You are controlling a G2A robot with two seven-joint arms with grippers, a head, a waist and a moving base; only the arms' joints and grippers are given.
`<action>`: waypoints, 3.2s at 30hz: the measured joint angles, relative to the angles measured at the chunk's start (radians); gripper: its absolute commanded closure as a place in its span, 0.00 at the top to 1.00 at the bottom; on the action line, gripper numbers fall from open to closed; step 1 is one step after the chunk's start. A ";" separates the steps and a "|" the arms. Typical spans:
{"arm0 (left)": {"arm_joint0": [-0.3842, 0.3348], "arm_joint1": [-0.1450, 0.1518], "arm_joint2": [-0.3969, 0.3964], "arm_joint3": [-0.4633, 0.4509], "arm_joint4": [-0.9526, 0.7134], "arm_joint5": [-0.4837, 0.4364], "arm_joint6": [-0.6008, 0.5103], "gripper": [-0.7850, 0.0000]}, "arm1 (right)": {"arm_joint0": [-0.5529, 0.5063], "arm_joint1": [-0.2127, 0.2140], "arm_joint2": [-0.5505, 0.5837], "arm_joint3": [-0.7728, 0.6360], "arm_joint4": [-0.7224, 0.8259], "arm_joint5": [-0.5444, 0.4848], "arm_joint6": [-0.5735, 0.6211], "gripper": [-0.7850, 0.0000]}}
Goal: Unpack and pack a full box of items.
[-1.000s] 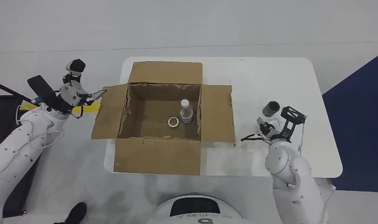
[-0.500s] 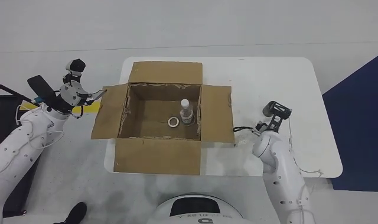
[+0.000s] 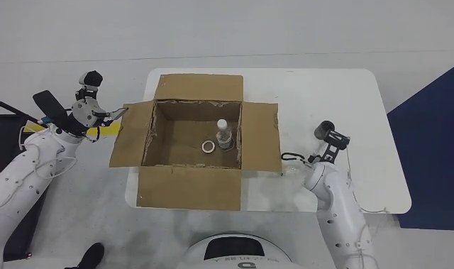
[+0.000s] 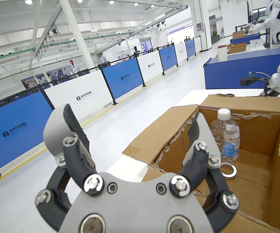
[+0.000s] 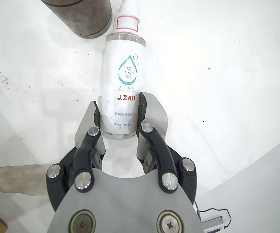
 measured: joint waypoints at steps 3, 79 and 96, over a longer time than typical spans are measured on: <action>0.000 0.000 0.000 0.000 0.000 0.000 0.000 1.00 | -0.012 -0.002 0.010 -0.019 0.012 0.007 -0.017 0.00; 0.000 0.000 0.000 0.000 0.000 0.000 0.000 1.00 | 0.076 -0.081 -0.603 -0.247 -0.048 -0.498 -0.328 1.00; 0.000 0.000 0.000 0.000 0.000 0.000 0.000 1.00 | -0.285 -0.031 -0.084 -0.517 0.378 -0.548 -0.762 1.00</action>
